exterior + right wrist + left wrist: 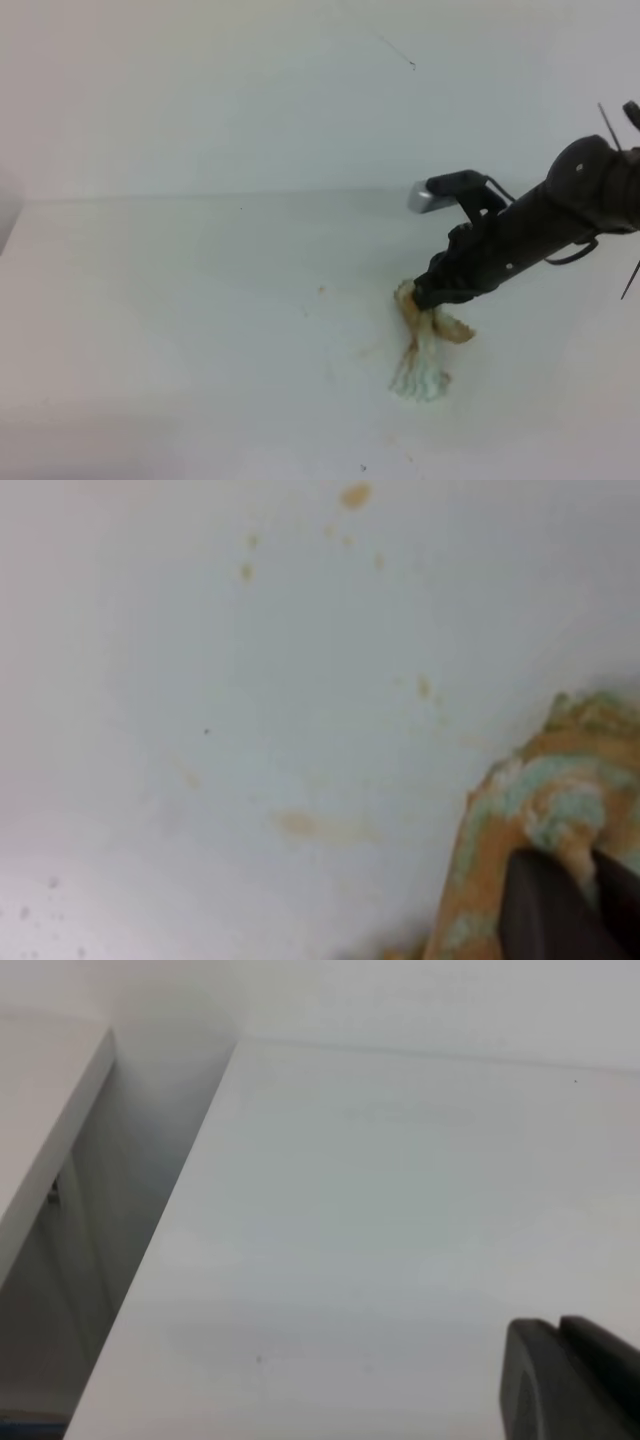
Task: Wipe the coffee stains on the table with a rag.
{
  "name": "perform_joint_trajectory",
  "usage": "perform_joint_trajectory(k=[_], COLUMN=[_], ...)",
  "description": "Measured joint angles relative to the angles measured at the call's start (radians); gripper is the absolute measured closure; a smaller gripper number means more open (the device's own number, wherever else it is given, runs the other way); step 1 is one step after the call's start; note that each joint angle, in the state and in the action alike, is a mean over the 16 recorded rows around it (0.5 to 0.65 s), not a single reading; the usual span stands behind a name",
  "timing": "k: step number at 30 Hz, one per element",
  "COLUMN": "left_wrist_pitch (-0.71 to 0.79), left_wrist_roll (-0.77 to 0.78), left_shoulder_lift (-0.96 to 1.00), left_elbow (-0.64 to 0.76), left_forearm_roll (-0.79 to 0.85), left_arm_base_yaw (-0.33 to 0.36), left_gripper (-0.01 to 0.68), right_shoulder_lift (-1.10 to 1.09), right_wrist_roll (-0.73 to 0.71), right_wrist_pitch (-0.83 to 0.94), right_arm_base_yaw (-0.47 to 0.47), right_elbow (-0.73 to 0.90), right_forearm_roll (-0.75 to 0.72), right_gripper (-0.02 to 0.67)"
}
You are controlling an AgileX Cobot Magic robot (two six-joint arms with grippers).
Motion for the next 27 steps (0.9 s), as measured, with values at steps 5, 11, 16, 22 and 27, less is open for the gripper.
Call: perform_joint_trajectory(k=[5,11,16,22,27], left_wrist_pitch=[0.001,0.002,0.002,0.001,0.0], left_wrist_roll=[0.0,0.0,0.0,0.0,0.0], left_shoulder_lift=[0.002,0.003,0.003,0.003,0.001], left_elbow=[-0.002,-0.005,-0.005,-0.005,-0.002], left_forearm_roll=[0.0,0.0,0.0,0.0,0.0], left_arm_base_yaw=[0.0,0.0,0.0,0.0,0.0], left_gripper=[0.675,0.675,0.675,0.675,0.675], right_shoulder_lift=[-0.078,-0.171,-0.221,-0.242,-0.238], right_wrist_roll=[0.052,0.116,0.149,0.133,0.107], right_wrist_pitch=[-0.017,-0.041,-0.087,-0.174,-0.27], right_arm_base_yaw=[-0.004,-0.027,-0.07,-0.122,-0.147], right_elbow=[0.0,0.019,0.078,0.197,0.305], right_forearm_roll=[-0.114,-0.245,-0.307,-0.295,-0.274], right_gripper=[0.622,0.622,0.622,0.622,0.622])
